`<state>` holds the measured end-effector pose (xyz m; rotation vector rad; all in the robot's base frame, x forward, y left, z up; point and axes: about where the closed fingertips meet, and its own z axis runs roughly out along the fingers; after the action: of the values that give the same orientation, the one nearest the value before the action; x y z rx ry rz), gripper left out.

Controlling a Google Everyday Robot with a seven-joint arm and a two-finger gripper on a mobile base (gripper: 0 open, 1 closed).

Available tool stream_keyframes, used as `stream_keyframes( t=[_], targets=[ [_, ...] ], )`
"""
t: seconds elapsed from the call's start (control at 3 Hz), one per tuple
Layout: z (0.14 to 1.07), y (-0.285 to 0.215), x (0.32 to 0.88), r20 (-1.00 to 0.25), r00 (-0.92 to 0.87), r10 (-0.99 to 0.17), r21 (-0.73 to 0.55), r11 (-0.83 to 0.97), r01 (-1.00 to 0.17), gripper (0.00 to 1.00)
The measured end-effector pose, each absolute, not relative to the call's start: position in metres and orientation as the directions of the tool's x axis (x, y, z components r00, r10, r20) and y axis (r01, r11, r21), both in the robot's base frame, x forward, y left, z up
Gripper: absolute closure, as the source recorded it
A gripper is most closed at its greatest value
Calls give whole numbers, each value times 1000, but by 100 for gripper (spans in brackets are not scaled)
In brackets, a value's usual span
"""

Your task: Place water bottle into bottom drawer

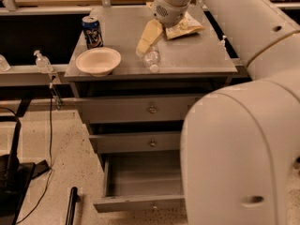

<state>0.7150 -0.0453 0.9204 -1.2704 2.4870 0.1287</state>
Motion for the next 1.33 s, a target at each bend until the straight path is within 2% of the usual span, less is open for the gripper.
stream_keyframes(
  t=[0.33, 0.67, 1.33],
  targets=[
    [886, -30, 743, -300, -726, -619, -22, 765, -643, 0],
    [863, -12, 760, -274, -823, -498, -4, 856, -517, 4],
    [845, -9, 769, -263, -844, -468, -26, 878, -478, 50]
  ],
)
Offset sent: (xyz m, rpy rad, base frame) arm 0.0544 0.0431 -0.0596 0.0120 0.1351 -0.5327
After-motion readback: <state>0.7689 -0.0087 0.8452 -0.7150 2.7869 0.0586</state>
